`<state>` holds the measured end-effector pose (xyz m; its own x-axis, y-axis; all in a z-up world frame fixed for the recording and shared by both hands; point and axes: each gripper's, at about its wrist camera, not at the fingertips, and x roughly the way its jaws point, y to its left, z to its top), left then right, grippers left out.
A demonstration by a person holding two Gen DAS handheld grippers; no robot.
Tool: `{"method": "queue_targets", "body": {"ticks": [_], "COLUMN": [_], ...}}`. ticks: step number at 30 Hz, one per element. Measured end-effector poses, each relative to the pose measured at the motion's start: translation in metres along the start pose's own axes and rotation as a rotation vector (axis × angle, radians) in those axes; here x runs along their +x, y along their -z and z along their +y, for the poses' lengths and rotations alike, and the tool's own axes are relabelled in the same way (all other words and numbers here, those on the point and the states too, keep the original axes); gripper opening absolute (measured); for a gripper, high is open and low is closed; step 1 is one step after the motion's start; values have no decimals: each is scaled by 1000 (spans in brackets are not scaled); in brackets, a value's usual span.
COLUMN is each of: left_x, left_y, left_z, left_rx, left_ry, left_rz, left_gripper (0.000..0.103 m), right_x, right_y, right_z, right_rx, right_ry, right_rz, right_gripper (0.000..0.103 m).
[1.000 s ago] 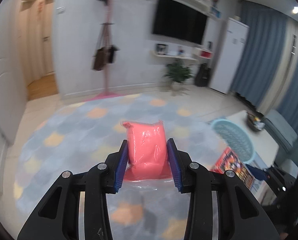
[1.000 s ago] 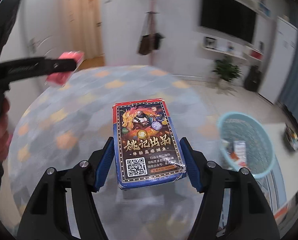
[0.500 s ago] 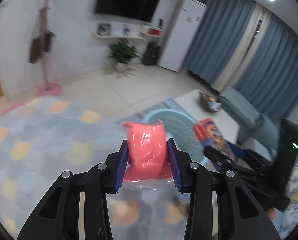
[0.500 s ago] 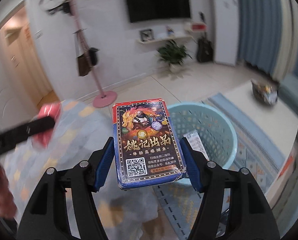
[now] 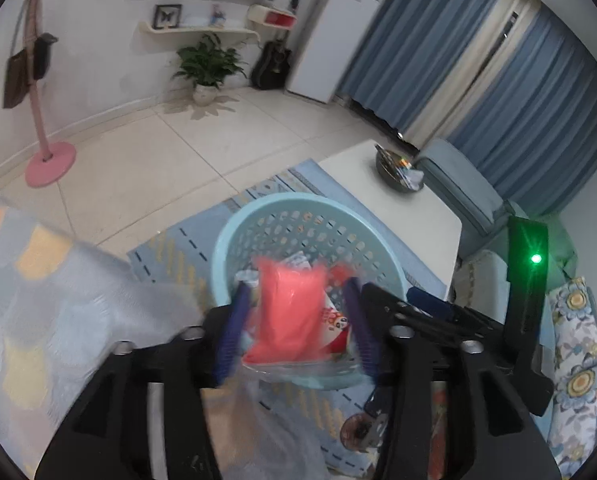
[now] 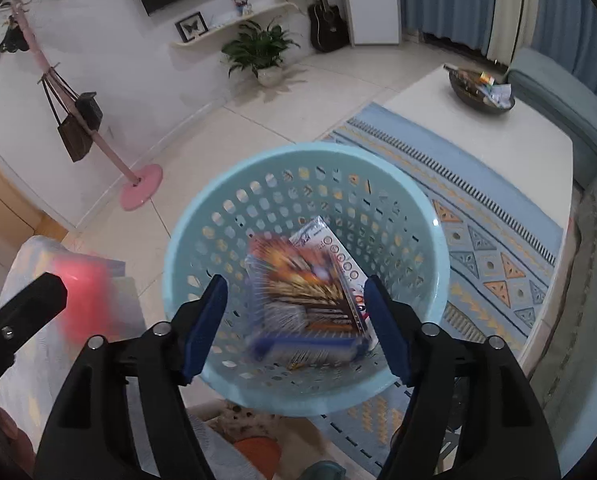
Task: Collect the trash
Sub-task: 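Carry pink packet and card box over the blue basket and release both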
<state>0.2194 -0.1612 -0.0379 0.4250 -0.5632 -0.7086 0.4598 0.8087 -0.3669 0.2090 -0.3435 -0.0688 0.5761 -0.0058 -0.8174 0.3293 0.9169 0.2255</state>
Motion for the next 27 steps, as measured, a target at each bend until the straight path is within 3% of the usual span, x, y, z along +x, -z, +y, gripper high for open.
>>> {"method": "queue_targets", "body": {"ticks": [3, 7, 15, 23, 27], "left_x": [2, 2, -45, -109, -137], "left_y": [2, 6, 30, 64, 87], "left_z": [3, 11, 24, 31, 34], "left_rx": [-3, -12, -18, -26, -20], "left_ry": [6, -7, -84, -207, -312], "left_rz": [-3, -2, -78, -197, -246], "left_gripper": [67, 68, 75, 85, 86], "right_x": [7, -1, -49, -103, -128], "right_y": [10, 24, 48, 73, 88], "right_z": [-8, -12, 26, 68, 82], "right_rx": [11, 23, -95, -186, -211], "right_ry": [2, -14, -48, -72, -80], "right_rz": [21, 26, -40, -157, -252], "right_gripper": [68, 68, 68, 74, 76]}}
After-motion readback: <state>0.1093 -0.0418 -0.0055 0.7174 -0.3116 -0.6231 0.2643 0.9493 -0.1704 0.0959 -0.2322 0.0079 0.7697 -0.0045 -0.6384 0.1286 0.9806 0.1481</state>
